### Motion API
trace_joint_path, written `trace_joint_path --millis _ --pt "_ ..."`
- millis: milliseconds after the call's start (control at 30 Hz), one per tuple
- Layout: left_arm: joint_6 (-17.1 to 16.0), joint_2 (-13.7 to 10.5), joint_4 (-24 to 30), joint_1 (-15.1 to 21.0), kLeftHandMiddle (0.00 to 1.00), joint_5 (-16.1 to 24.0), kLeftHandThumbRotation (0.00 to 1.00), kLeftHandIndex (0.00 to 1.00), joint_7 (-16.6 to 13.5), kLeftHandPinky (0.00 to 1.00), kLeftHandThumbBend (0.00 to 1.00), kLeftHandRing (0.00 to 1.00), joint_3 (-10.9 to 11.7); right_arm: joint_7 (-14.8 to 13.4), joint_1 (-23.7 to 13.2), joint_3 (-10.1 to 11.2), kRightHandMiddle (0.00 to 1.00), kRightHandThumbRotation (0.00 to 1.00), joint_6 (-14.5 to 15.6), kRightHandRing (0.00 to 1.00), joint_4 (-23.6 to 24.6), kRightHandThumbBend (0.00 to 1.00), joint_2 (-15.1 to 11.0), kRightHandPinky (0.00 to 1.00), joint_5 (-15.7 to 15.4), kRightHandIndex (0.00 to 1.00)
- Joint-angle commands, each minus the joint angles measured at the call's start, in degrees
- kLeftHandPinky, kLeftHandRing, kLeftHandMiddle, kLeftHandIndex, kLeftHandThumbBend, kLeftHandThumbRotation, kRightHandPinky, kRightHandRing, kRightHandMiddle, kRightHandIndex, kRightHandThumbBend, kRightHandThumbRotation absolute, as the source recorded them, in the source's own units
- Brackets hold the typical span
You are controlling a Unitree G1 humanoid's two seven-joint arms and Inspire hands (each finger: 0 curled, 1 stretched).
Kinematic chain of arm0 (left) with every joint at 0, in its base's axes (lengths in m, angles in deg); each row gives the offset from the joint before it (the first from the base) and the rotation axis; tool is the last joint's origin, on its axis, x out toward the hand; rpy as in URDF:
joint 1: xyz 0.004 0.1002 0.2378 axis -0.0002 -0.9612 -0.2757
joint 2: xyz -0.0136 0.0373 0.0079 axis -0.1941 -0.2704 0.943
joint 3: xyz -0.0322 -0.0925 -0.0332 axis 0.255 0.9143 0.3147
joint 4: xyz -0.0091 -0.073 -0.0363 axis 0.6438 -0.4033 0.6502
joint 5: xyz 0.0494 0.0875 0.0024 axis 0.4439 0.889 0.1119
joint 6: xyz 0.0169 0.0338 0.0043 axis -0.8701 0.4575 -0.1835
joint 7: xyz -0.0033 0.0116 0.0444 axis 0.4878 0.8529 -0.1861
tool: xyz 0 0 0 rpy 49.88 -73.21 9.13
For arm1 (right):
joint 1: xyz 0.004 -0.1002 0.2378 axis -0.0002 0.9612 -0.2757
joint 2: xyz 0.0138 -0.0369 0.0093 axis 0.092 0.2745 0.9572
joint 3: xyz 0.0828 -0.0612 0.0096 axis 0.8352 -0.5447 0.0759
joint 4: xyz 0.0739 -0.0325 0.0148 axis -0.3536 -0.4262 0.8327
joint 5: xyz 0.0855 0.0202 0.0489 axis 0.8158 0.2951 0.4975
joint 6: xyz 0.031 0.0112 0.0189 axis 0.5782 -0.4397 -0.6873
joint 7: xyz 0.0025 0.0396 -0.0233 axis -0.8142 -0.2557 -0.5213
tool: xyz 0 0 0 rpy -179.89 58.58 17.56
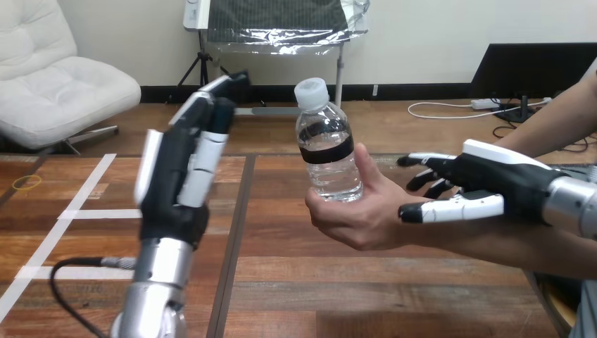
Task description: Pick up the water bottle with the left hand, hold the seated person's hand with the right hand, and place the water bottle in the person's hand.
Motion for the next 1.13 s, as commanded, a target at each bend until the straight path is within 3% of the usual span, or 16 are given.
trace_joint_path --millis 0,200,367,667,767,900,967,1100 --pt "0.59 -1.13 6.66 0.68 0.83 -1.08 0.83 0.76 0.15 1.00 0.71 0.89 0.31 -4.45 0.59 4.72 0.90 0.76 -0.07 0.84 2.95 1.00 1.37 0.65 2.21 0.98" --pt "1.71 -1.09 8.65 -1.21 0.83 -1.35 0.83 0.77 0.08 1.00 0.71 0.89 0.24 -10.43 2.64 5.35 0.90 0.83 -3.71 0.84 3.67 1.00 2.49 0.64 1.08 0.98" --pt "2.16 -1.06 9.94 -2.52 0.83 -1.91 0.84 0.77 0.44 1.00 0.73 0.89 0.04 -14.37 4.26 5.83 0.91 0.88 -4.73 0.86 4.53 1.00 3.41 0.67 0.56 0.97" --pt "1.30 -1.11 12.67 -6.27 0.81 -3.71 0.83 0.75 1.95 0.92 0.75 0.84 -0.63 -22.37 8.57 8.44 0.91 0.97 -8.64 0.90 7.08 1.00 8.21 0.74 2.49 0.96" --pt "0.32 -1.23 13.35 -7.70 0.80 -4.56 0.82 0.74 2.93 0.90 0.74 0.83 -0.77 -23.83 10.12 9.64 0.91 0.99 -9.78 0.91 8.35 1.00 10.66 0.77 5.45 0.95" --pt "-0.85 -1.57 15.20 -10.67 0.79 -5.85 0.81 0.73 4.16 0.86 0.71 0.81 -0.73 -26.12 13.31 11.16 0.92 1.00 -14.86 0.92 10.13 1.00 14.69 0.79 10.04 0.95" --pt "-0.99 -1.80 15.93 -11.60 0.78 -6.54 0.80 0.73 4.75 0.83 0.68 0.80 -0.67 -27.12 14.54 11.48 0.91 1.00 -15.22 0.92 11.50 1.00 16.11 0.80 11.32 0.95" --pt "-1.67 -2.08 17.69 -14.08 0.77 -7.28 0.80 0.73 5.43 0.79 0.65 0.78 -0.35 -27.30 16.91 11.57 0.91 1.00 -19.62 0.92 13.12 1.00 20.03 0.81 16.76 0.95"
